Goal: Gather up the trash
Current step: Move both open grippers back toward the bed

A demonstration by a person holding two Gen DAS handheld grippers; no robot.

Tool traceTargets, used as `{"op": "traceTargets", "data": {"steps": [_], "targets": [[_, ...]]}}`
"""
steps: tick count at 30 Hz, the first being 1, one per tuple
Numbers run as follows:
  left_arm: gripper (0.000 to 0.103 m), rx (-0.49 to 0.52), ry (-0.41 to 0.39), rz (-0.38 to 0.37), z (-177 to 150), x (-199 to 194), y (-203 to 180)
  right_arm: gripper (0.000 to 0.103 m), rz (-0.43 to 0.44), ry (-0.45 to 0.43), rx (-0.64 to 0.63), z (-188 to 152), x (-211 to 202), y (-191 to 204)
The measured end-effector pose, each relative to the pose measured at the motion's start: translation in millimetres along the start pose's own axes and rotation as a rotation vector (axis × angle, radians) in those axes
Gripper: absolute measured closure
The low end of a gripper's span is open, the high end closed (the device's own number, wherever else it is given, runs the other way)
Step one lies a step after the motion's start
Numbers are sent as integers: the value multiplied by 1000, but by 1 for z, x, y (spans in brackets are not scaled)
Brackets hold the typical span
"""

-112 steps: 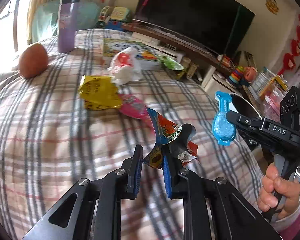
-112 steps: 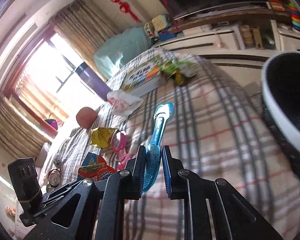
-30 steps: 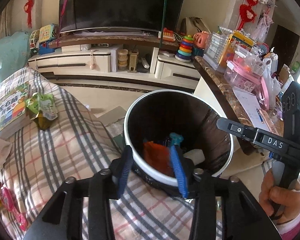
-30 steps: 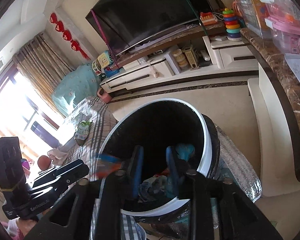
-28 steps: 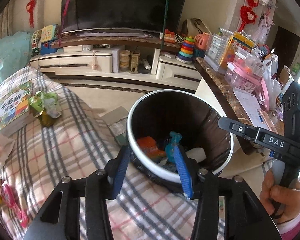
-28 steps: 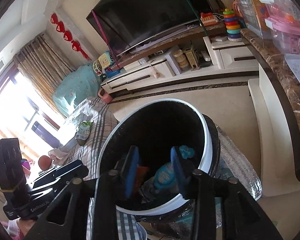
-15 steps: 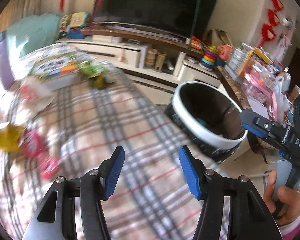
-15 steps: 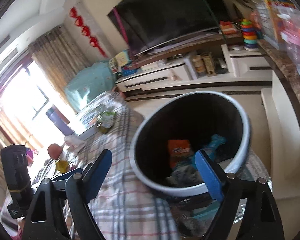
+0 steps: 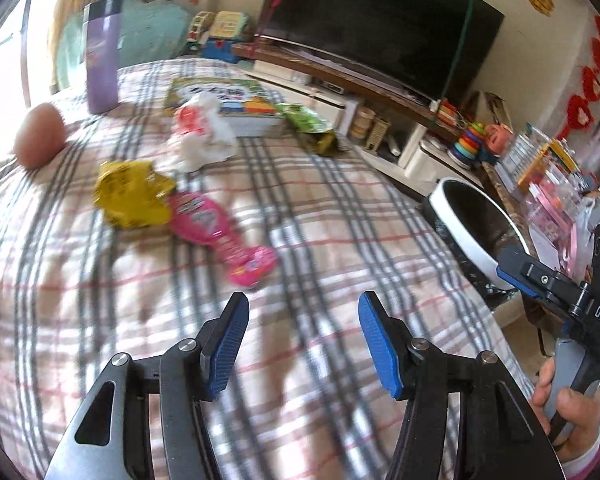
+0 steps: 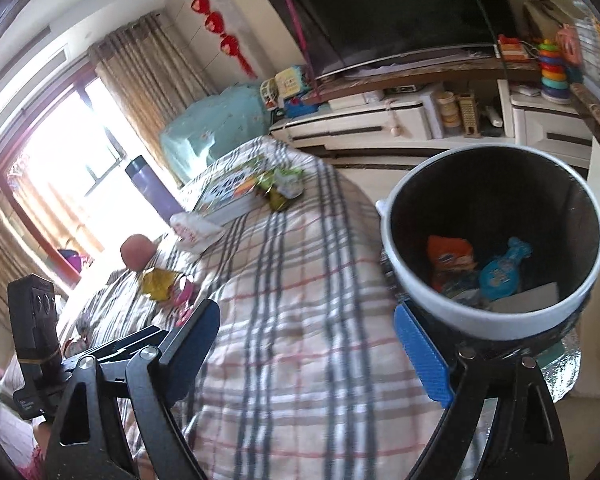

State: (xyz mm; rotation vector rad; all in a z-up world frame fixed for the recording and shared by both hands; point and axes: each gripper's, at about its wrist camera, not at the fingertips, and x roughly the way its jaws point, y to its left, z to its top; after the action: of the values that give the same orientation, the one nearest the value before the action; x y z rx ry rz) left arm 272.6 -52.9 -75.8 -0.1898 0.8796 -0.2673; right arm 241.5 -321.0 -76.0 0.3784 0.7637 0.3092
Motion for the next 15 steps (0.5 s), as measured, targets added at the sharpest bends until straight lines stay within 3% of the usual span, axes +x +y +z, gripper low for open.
{"op": "traceTargets", "data": {"steps": [9,15], "targets": [[46,-66,0,35,-4,-15,36,13,18,37,-52,-13,16,29],[44,-98,-1,67,10,-9,62,13,32,50,-90,-22,28,45]]}}
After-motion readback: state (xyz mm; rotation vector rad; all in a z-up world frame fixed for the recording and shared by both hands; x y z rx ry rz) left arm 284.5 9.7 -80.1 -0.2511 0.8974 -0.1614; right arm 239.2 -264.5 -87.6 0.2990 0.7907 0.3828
